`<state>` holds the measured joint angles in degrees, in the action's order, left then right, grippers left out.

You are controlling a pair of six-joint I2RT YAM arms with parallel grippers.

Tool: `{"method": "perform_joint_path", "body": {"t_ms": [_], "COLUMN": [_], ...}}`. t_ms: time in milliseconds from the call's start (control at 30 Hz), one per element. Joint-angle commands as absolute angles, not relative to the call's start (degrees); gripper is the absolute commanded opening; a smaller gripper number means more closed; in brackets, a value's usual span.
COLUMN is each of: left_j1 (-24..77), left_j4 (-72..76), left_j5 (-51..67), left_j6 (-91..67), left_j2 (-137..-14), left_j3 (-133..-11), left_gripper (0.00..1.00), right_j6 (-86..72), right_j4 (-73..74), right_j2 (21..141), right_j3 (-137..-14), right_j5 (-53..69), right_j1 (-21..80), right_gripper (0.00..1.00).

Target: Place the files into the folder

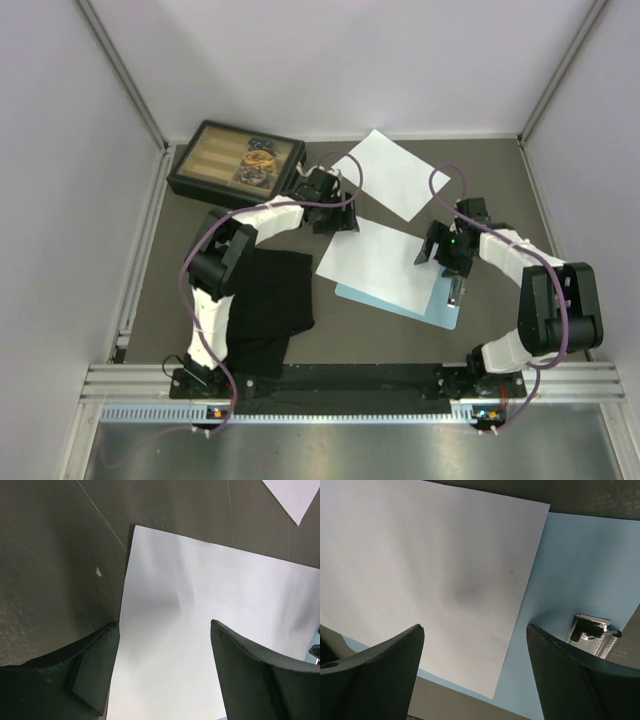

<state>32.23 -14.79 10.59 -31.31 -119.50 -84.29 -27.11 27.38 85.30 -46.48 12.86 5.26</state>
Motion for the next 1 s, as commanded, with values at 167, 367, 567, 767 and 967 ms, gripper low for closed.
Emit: {"method": "perform_joint_path", "body": {"t_ms": [167,367,567,767,967], "left_j1": [34.5,35.1,35.3,35.6,35.6], "left_j4": [-17.9,-17.8,-17.5,-17.8,-17.9], "left_j5": [10.5,10.9,11.2,10.8,11.2], "left_j6": [-34.6,-34.4,-34.5,-34.2,-34.1], "left_j2": [-118.9,-118.1,-117.9,-116.7,-115.9], "left_j3": [-79.6,-78.6,-77.3,-76.7,-76.3], "left_gripper": [0.76,0.76,0.76,0.76,0.76], "right_j6": [-26.5,-25.8,-25.2,-24.3,-23.7], "right_j4": [25.2,26.2,27.8,30.5,30.0], "right_j2": [84.1,83.8,82.3,79.1,80.0], "right_j3": [-45.2,-45.1,-45.2,-45.9,-45.6], "right_j5": [10.0,9.7,8.9,7.8,8.7], "right_j1": [5.6,5.7,5.5,5.7,5.7], "right_gripper": [0.82,0.82,0.82,0.83,0.83]}}
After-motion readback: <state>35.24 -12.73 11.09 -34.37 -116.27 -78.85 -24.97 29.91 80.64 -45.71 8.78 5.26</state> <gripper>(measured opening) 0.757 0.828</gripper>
